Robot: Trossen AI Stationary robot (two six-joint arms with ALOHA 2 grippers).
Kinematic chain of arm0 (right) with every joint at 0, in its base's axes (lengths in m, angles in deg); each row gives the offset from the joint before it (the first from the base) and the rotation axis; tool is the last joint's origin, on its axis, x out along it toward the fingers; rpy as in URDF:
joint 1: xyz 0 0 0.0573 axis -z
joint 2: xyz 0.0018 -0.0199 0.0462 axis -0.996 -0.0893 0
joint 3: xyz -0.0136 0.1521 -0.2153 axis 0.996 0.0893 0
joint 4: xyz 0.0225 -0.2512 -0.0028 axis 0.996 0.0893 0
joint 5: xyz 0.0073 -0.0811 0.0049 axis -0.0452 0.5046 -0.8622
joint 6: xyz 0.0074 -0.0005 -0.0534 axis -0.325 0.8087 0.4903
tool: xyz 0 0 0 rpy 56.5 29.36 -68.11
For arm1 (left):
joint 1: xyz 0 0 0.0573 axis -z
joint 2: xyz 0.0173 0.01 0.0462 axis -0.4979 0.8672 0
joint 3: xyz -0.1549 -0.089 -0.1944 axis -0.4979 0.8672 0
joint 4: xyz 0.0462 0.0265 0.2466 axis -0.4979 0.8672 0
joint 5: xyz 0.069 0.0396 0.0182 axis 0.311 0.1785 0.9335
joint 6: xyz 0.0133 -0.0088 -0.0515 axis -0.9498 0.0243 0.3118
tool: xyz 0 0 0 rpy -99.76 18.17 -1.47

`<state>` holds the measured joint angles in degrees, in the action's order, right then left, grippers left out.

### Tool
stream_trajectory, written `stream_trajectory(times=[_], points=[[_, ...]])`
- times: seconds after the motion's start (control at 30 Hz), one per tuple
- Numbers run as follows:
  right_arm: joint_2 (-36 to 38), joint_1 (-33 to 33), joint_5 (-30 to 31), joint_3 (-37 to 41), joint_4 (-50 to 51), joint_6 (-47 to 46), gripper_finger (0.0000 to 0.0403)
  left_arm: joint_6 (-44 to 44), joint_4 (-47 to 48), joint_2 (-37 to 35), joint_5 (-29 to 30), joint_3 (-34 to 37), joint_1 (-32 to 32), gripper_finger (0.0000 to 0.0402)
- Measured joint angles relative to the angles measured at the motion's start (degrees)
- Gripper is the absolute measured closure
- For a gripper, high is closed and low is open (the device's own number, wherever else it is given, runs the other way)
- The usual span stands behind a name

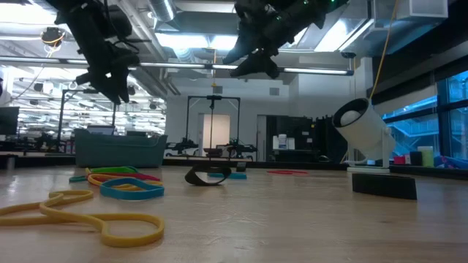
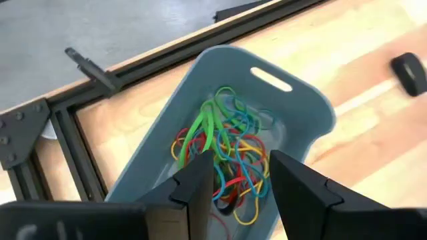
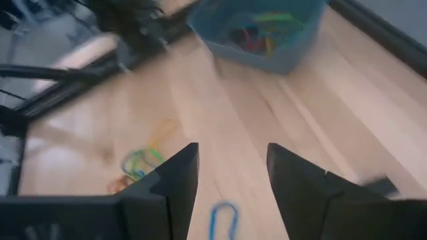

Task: Pick and place rubber bands into bin
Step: Put the green rubber band into the bin

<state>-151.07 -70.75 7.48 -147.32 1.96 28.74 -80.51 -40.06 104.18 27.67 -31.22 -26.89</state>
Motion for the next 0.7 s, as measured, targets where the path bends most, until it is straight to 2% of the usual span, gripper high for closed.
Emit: stream_trajectory(times=[0.1, 0.2, 0.37, 0.43, 0.5, 0.6, 0.7], points=[[0.0, -0.4, 2.54, 0.0, 5.09, -1.81, 0.0236, -0.7, -0.02, -0.92, -2.04, 0.0, 0.02, 0.0261], [0.0, -0.92, 4.41, 0.02, 10.5, -2.86, 0.0265, 0.07, -0.08, -1.22, -4.2, -0.01, 0.02, 0.0265], [0.02, -1.58, 4.95, 0.02, 16.95, -0.64, 0.0361, 1.95, 0.41, -1.24, -6.28, -0.02, 2.08, 0.0272], [0.02, -1.79, 5.09, 0.02, 19.84, 1.86, 0.0391, 2.65, 0.85, -1.28, -6.34, -0.02, 5.26, 0.0272], [0.02, -2.07, 5.06, 0.02, 22.5, 3.37, 0.0395, 3.96, 0.92, -1.28, -5.23, -0.02, 9.8, 0.0272], [0.02, -2.64, 5.32, 0.06, 26.9, 5.46, 0.0399, 7.67, 0.49, -1.28, 0.08, 0.0, 18.16, 0.0272], [0.19, -3.27, 8.29, 1.23, 29.2, 7.23, 0.04, 13.6, -1.35, -1.28, 5.75, -0.02, 26.65, 0.0269]])
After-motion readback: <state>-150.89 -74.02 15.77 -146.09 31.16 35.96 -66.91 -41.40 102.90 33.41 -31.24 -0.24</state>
